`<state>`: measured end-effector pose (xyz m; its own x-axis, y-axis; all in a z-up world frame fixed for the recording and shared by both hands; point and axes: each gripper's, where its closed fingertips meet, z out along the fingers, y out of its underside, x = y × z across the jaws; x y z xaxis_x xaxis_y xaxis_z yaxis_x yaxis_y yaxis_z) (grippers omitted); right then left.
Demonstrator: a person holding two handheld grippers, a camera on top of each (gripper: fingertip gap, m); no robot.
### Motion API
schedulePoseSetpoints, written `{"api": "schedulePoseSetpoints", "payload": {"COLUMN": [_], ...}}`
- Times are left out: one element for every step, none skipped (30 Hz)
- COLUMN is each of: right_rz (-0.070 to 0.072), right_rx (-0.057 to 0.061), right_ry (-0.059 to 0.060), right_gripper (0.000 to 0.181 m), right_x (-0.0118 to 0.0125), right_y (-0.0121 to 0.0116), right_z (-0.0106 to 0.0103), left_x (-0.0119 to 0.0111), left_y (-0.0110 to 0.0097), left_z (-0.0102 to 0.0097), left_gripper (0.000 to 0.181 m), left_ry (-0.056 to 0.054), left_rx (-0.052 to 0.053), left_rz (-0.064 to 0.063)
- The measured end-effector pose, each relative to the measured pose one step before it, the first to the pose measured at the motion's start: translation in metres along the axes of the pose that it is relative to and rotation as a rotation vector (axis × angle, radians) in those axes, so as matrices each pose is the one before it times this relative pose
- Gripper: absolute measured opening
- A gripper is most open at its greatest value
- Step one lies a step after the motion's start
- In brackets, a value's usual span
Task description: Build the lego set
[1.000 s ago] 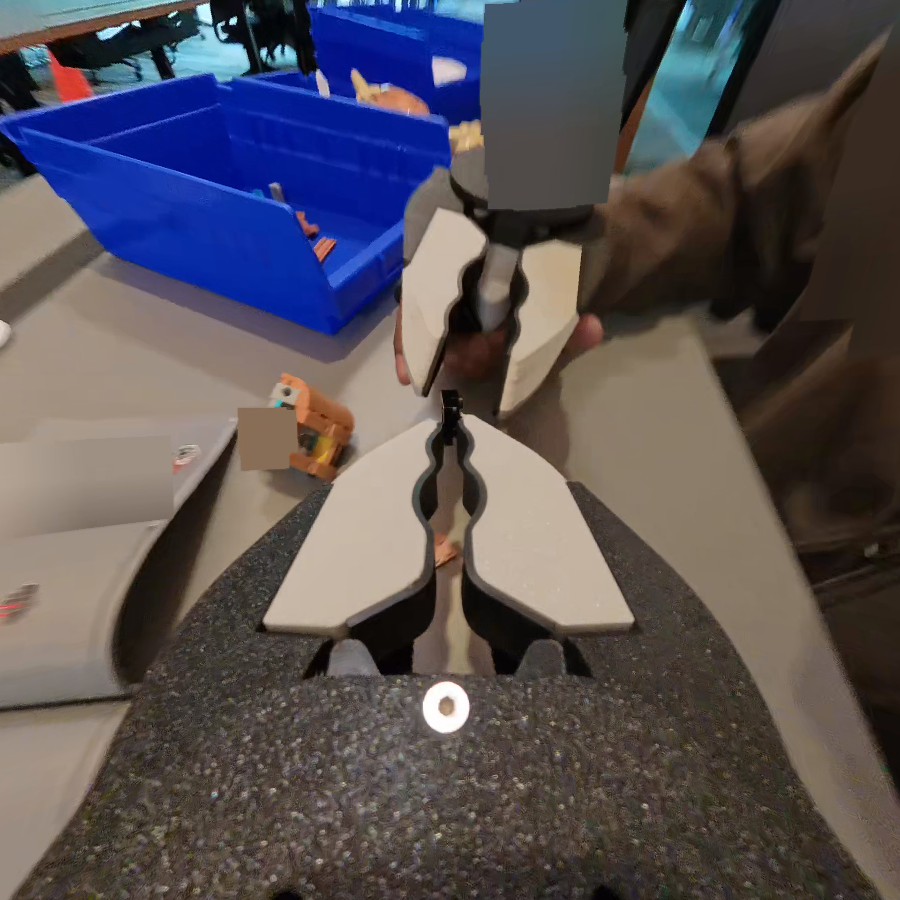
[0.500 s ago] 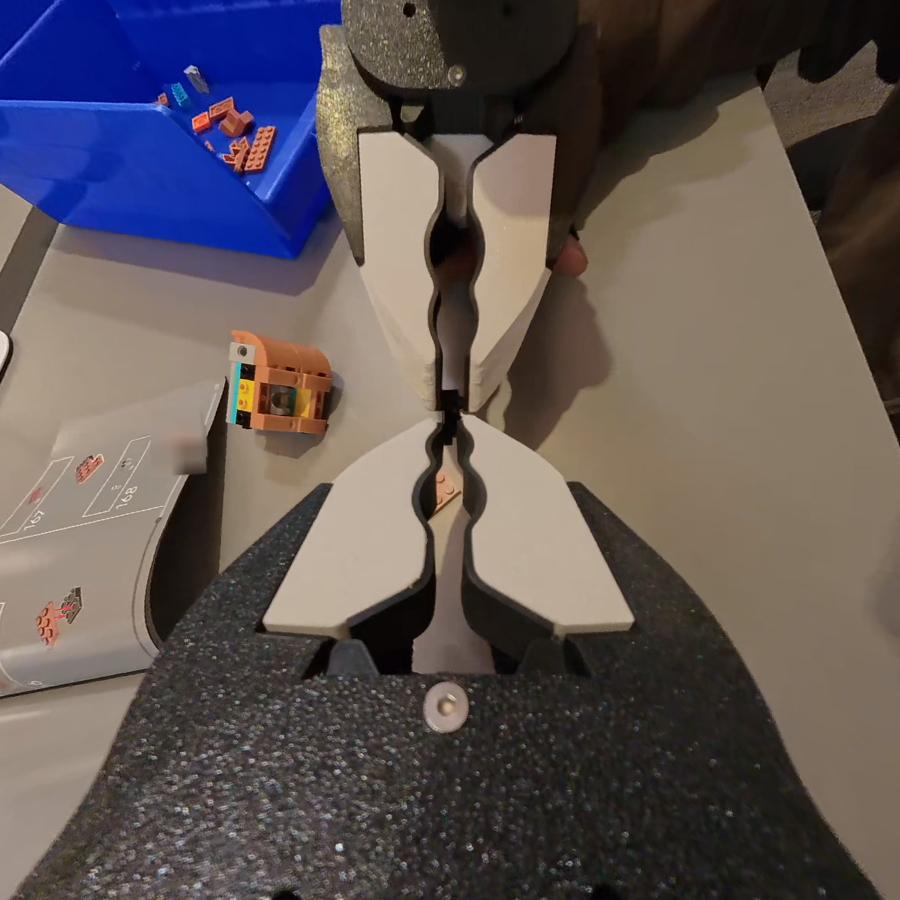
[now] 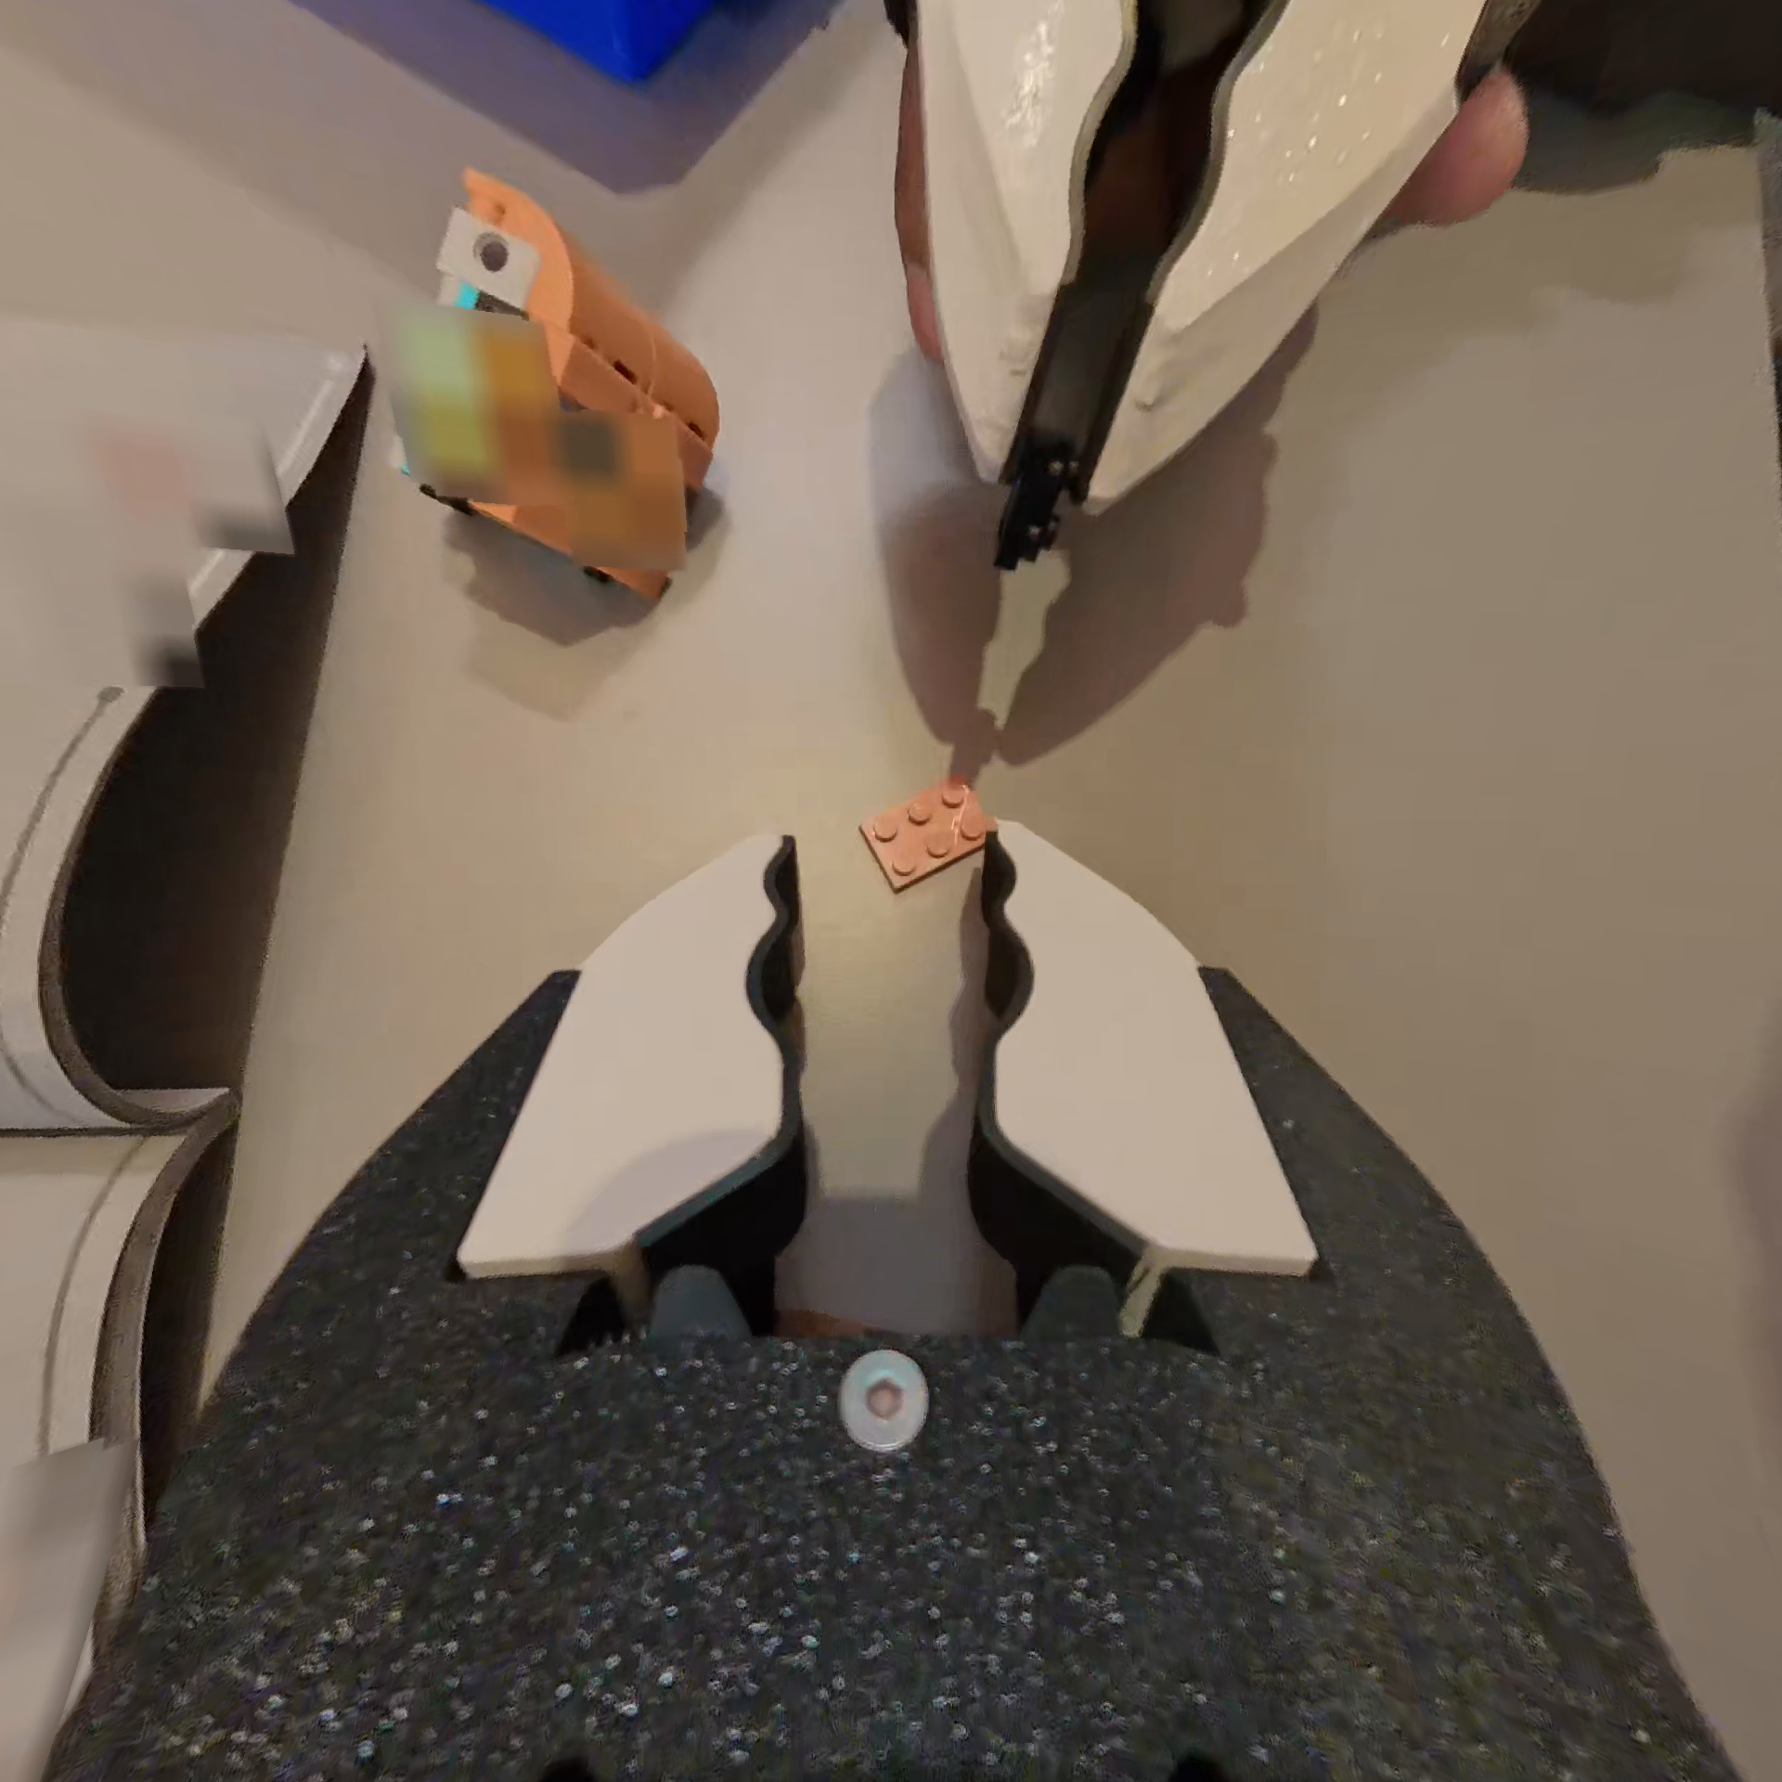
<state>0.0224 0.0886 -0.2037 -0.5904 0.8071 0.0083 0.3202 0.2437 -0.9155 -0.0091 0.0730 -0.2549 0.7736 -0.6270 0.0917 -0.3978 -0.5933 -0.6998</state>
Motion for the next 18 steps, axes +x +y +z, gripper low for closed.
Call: {"api": "schedulePoseSetpoints", "payload": {"right_rz": [0.0028,0.0047,0.0070,0.0084,0.0085,0.0084,0.0083,0.0058,0.0039,0.0051,0.0068,0.0070,0.0059,0.0051,0.0041,0.0040,0.0063,0.0088], "right_rx": [-0.0048,-0.0034,-0.0036,-0.0034,-0.0028,-0.0014,0.0008,0.0030,0.0050,0.0061,0.0043,0.0023,0.0015,0.0017,0.0033,0.0036,0.0025,0.0011], "right_ry": [-0.0099,-0.0102,-0.0096,-0.0104,-0.0108,-0.0112,-0.0120,-0.0108,-0.0107,-0.0113,-0.0100,-0.0071,-0.0060,-0.0080,-0.0086,-0.0073,-0.0058,-0.0037], "right_gripper": [0.009,0.008,0.009,0.009,0.009,0.009,0.009,0.009,0.009,0.009,0.009,0.009,0.009,0.009,0.009,0.009,0.009,0.009], "right_x": [-0.00159,-0.00150,-0.00122,-0.00111,-0.00106,-0.00115,-0.00113,-0.00100,-0.00111,-0.00106,-0.00081,-0.00022,-0.00008,-0.00036,-0.00058,-0.00034,-0.00009,0.00043], "right_y": [0.00101,0.00082,0.00093,0.00083,0.00074,0.00055,0.00022,-0.00027,-0.00060,-0.00069,-0.00049,-0.00002,0.00014,0.00009,-0.00018,-0.00022,-0.00005,0.00010], "right_z": [0.00098,0.00088,0.00088,0.00076,0.00057,0.00042,0.00016,-0.00019,-0.00059,-0.00070,-0.00059,-0.00055,-0.00051,-0.00044,-0.00061,-0.00066,-0.00064,-0.00059], "left_x": [0.00003,0.00052,0.00075,0.00055,0.00050,0.00075,0.00012,-0.00070,-0.00125,-0.00209,-0.00199,-0.00181,-0.00098,-0.00005,0.00065,0.00102,0.00093,0.00099], "left_y": [0.00141,0.00199,0.00156,0.00108,0.00061,-0.00002,-0.00105,-0.00180,-0.00159,-0.00195,-0.00209,-0.00085,0.00006,0.00052,-0.00017,-0.00090,-0.00040,-0.00004], "left_z": [0.00130,0.00120,0.00122,0.00090,0.00028,-0.00016,-0.00039,-0.00070,-0.00092,-0.00133,-0.00161,-0.00149,-0.00131,-0.00095,-0.00038,0.00041,0.00139,0.00224], "left_gripper": [0.039,0.039,0.040,0.040,0.040,0.040,0.040,0.040,0.040,0.039,0.038,0.037,0.034,0.032,0.030,0.028,0.025,0.024], "left_ry": [-0.0068,-0.0016,0.0029,0.0032,0.0015,0.0056,0.0082,0.0094,0.0133,0.0123,0.0147,0.0208,0.0279,0.0329,0.0336,0.0323,0.0286,0.0243], "left_rx": [-0.0103,-0.0125,-0.0093,-0.0058,0.0001,0.0042,0.0097,0.0119,0.0054,0.0045,0.0062,0.0003,-0.0064,-0.0070,-0.0022,0.0017,-0.0037,-0.0080], "left_rz": [0.0201,0.0231,0.0253,0.0366,0.0459,0.0485,0.0507,0.0414,0.0333,0.0279,0.0240,0.0211,0.0214,0.0208,0.0199,0.0182,0.0152,0.0146]}}
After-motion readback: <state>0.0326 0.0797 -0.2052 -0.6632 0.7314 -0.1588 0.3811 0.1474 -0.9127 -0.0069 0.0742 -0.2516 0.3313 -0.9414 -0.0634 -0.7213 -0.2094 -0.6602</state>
